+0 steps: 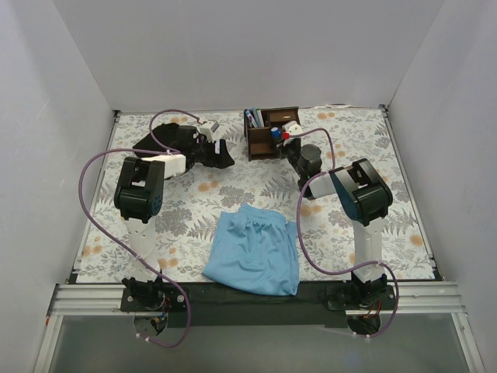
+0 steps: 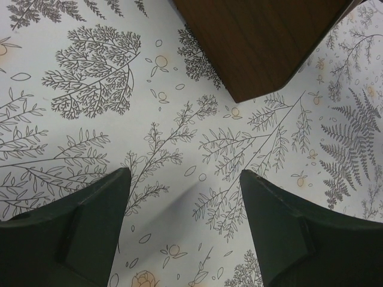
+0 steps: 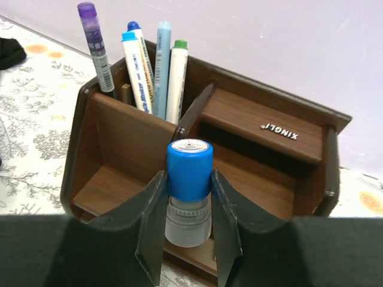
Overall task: Sort the stationery into containers
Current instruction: Place the stationery in the storage box.
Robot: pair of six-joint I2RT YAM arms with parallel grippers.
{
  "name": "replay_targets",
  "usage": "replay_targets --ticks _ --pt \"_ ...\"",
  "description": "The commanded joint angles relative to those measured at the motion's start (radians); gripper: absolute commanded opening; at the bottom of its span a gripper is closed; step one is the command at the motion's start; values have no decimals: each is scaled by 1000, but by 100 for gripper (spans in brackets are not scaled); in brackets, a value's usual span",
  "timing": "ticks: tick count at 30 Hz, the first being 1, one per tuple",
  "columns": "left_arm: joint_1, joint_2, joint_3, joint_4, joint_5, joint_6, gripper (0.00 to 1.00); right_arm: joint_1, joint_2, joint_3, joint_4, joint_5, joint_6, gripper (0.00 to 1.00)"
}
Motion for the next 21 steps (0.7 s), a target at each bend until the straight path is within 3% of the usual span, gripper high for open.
replay_targets --ticks 1,21 --pt "8 34 34 -49 21 -11 74 -8 -60 17 367 56 -59 1" --pt "4 57 77 -79 53 -16 74 -22 -11 75 378 112 24 1"
